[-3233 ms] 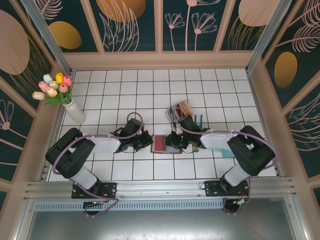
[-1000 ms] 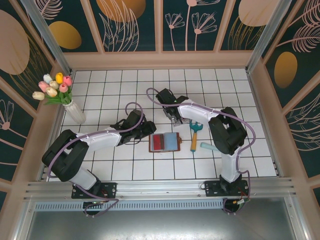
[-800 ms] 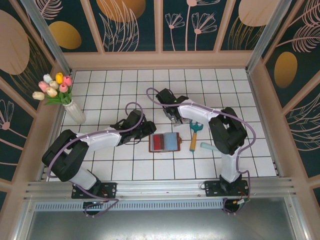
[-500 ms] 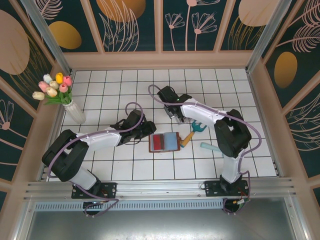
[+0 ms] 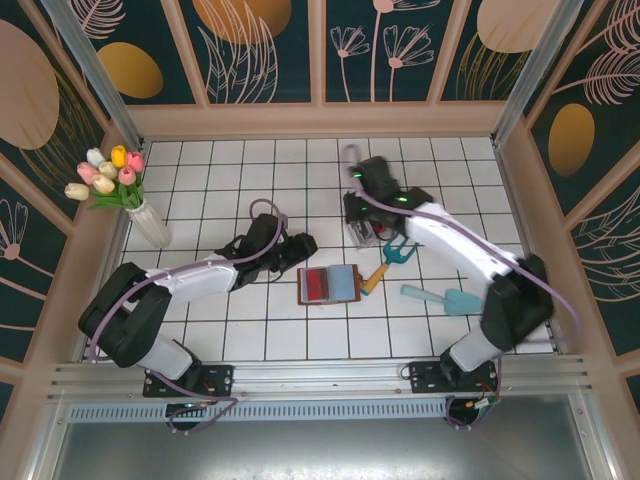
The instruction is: Put the credit cards into the card holder
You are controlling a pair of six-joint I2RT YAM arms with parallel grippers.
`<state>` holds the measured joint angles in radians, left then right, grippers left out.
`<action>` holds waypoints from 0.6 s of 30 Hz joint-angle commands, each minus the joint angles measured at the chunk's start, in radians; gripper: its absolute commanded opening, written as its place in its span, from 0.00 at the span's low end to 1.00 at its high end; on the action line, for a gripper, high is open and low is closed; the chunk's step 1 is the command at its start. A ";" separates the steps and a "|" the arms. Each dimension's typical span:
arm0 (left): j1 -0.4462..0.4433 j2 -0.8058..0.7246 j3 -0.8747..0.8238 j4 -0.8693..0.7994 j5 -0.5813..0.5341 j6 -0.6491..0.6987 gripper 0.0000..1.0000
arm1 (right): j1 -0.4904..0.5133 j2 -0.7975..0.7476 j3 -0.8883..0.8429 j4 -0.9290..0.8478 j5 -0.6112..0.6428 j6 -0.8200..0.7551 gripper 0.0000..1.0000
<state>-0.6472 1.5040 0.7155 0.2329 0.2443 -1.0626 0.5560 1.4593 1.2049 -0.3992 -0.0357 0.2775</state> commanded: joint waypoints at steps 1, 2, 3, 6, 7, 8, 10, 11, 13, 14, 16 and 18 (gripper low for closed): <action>0.010 -0.031 -0.007 0.239 0.156 -0.057 0.62 | -0.115 -0.127 -0.175 0.290 -0.487 0.263 0.00; 0.011 -0.025 -0.009 0.299 0.186 -0.079 0.62 | -0.129 -0.145 -0.226 0.362 -0.558 0.325 0.00; 0.009 -0.018 -0.009 0.347 0.209 -0.098 0.62 | -0.134 -0.160 -0.260 0.415 -0.598 0.363 0.00; 0.010 0.001 -0.013 0.460 0.248 -0.147 0.62 | -0.137 -0.192 -0.327 0.497 -0.630 0.437 0.00; 0.010 0.006 -0.017 0.494 0.259 -0.161 0.62 | -0.139 -0.198 -0.344 0.521 -0.645 0.454 0.00; 0.010 0.011 -0.019 0.526 0.271 -0.175 0.62 | -0.142 -0.202 -0.358 0.538 -0.655 0.469 0.00; 0.010 0.020 -0.025 0.584 0.292 -0.197 0.60 | -0.143 -0.204 -0.377 0.567 -0.674 0.490 0.00; 0.010 0.023 -0.027 0.607 0.298 -0.208 0.59 | -0.144 -0.201 -0.386 0.588 -0.691 0.500 0.00; 0.010 0.023 -0.033 0.630 0.300 -0.218 0.52 | -0.144 -0.195 -0.392 0.595 -0.695 0.508 0.00; 0.010 0.022 -0.033 0.629 0.299 -0.219 0.46 | -0.145 -0.194 -0.396 0.601 -0.698 0.512 0.00; 0.011 0.019 -0.037 0.622 0.294 -0.217 0.37 | -0.145 -0.191 -0.403 0.615 -0.702 0.518 0.00; 0.010 0.019 -0.042 0.622 0.292 -0.219 0.28 | -0.144 -0.186 -0.403 0.613 -0.700 0.518 0.00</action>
<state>-0.6395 1.5150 0.6895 0.7845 0.5163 -1.2713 0.4175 1.2724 0.8188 0.1387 -0.6910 0.7658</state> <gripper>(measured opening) 0.319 0.059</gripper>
